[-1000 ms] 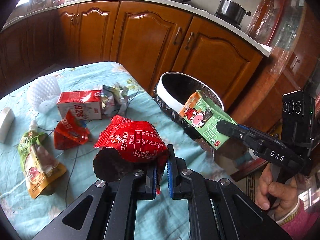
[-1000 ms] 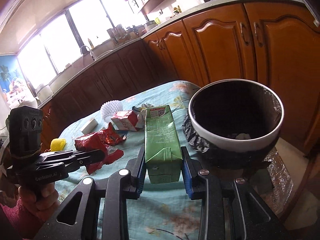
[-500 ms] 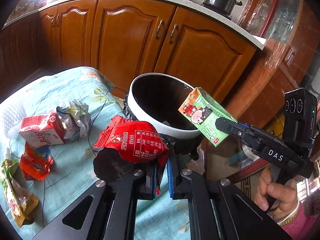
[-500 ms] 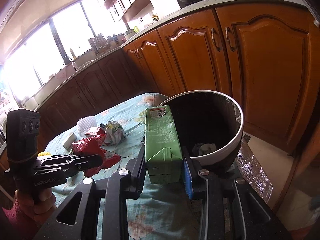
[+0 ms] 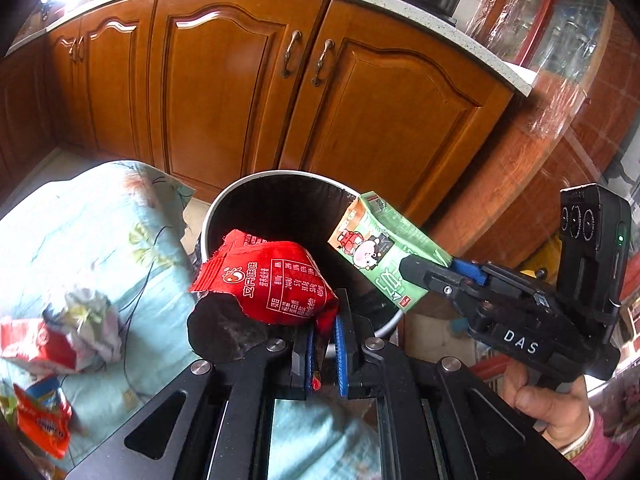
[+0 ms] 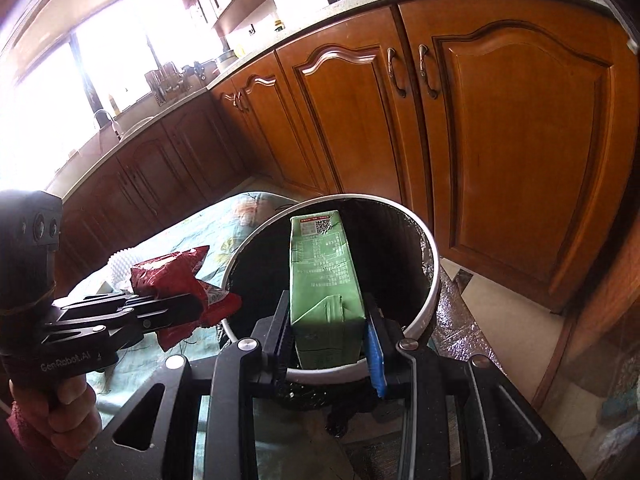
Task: Collect trash
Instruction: 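Carry the carton and snack bag over the bin and open both grippers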
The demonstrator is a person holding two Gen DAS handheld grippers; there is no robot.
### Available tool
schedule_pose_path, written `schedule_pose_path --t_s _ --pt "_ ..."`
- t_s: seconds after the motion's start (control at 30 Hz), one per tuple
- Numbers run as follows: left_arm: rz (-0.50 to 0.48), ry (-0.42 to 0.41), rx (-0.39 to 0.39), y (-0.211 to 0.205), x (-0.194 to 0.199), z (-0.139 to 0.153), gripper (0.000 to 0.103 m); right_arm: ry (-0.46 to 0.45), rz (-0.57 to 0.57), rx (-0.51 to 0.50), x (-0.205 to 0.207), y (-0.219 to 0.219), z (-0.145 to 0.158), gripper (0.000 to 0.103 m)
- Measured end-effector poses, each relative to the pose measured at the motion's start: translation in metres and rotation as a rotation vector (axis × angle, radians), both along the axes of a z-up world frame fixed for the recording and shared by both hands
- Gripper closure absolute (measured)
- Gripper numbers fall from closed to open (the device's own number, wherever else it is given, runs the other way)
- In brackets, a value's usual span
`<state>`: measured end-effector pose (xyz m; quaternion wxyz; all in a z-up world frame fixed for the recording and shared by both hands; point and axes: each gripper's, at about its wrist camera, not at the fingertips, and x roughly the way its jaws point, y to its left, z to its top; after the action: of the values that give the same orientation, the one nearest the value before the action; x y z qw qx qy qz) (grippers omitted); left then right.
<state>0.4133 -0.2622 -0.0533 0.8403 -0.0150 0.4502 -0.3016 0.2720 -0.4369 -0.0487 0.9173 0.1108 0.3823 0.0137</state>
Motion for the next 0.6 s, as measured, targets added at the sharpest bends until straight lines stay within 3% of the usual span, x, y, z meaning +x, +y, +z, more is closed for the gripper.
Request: schedule_pose_path --t_s 0.37,0.43,0.47,0.53,0.6 --pt "-0.014 0.086 0.015 -0.034 0.048 -0.025 0.093 0.057 -0.001 -0.008 0.025 -0.014 -0.008 0.071" --pt "-0.014 0.089 0.019 -0.036 0.053 -0.026 0.082 0.061 -0.003 0.0 0.027 -0.017 -0.01 0.071" --pt "-0.009 0.089 0.018 -0.033 0.053 -0.026 0.067 0.062 -0.004 0.003 0.029 -0.019 -0.011 0.071" --pt "0.007 0.081 0.015 -0.032 0.055 -0.025 0.05 0.062 -0.008 0.018 0.032 -0.024 -0.011 0.069" --pt "0.013 0.074 0.015 -0.03 0.052 -0.024 0.048 0.064 -0.022 0.035 0.034 -0.029 -0.012 0.066"
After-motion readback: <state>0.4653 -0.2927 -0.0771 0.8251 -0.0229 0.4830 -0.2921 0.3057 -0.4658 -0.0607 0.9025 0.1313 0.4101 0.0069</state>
